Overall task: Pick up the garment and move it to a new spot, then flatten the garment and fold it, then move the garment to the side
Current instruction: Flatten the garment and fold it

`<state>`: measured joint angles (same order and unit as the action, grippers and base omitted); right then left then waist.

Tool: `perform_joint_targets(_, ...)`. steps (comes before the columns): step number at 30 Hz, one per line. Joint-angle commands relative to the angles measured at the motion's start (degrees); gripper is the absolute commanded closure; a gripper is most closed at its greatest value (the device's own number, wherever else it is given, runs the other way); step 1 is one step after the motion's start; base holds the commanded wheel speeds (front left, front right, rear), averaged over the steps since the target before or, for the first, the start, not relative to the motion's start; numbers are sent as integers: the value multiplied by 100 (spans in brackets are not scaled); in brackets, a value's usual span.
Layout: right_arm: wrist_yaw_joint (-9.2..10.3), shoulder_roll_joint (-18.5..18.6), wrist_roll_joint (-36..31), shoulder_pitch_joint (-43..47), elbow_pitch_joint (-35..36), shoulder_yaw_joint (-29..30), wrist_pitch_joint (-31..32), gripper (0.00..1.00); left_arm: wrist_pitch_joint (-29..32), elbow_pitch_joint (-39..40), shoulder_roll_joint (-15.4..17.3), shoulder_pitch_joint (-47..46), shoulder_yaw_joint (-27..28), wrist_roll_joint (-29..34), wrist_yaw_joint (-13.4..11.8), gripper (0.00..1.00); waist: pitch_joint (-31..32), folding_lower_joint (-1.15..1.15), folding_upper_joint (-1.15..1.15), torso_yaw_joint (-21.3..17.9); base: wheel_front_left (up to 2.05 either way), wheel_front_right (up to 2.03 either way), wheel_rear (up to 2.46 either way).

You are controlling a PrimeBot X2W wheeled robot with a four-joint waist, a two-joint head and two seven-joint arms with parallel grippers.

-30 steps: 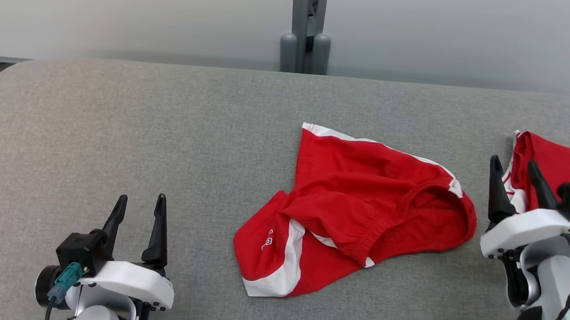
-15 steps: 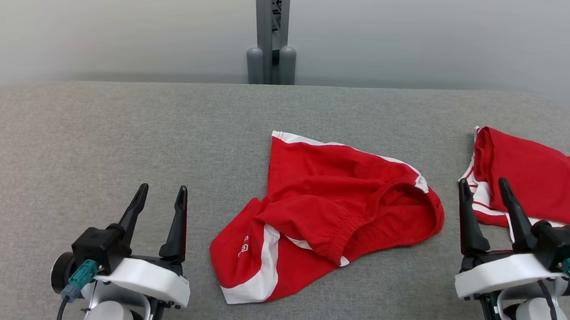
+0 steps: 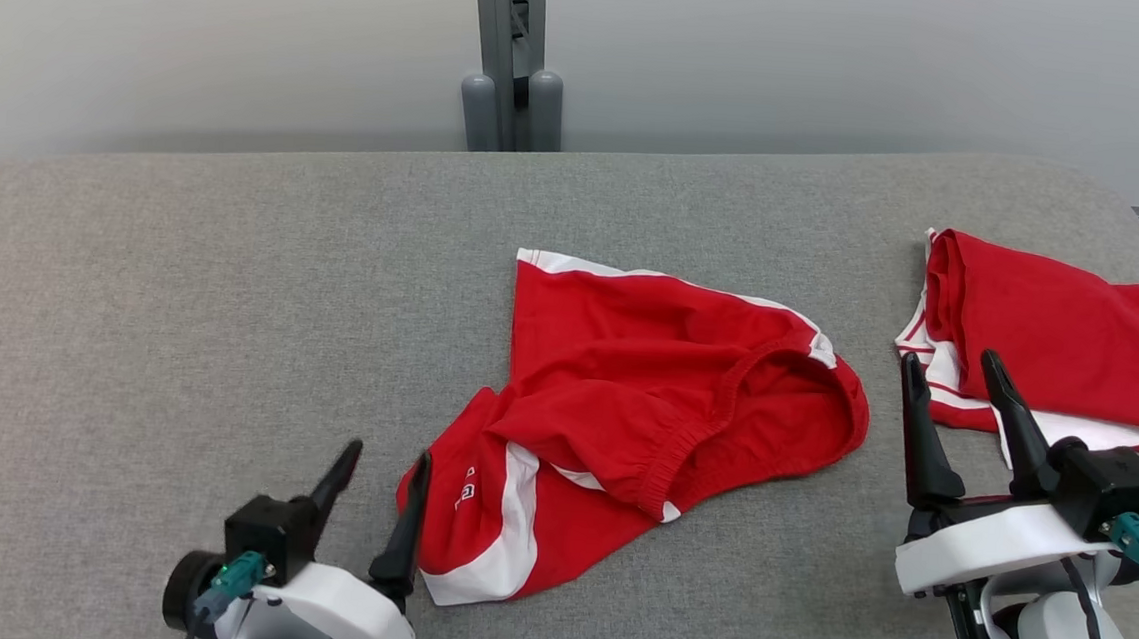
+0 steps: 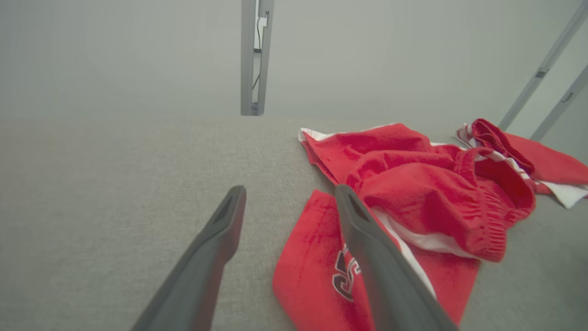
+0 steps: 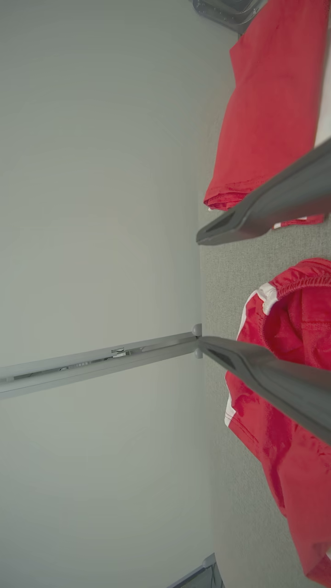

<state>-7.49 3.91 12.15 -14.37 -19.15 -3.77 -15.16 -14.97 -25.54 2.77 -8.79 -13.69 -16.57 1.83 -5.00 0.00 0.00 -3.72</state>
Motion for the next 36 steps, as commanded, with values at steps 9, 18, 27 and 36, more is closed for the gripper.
perform_joint_targets(9, 0, -14, -71, 17, -53, -78, -8, 0, 199, -1494, 32, -603, -653, -719, 337, 0, -81, 0, 0, -13, 0, 0, 0)
perform_joint_targets(18, 0, -27, -104, -9, -116, -118, -8, 0, 340, -2180, 24, -929, -1144, -1119, 428, 0, -32, 0, 0, -44, 0, 0, 0)
perform_joint_targets(27, 0, -33, -107, 30, -124, -133, -8, 0, 114, -2182, 30, -1128, -1128, -1668, 485, 100, -11, 0, 0, -17, 0, 0, 0)
perform_joint_targets(36, 0, -37, -125, -47, -104, -171, -8, 0, -19, -1539, 567, -1609, -111, -1926, 370, 100, 13, 0, 0, 79, 0, 0, 0)
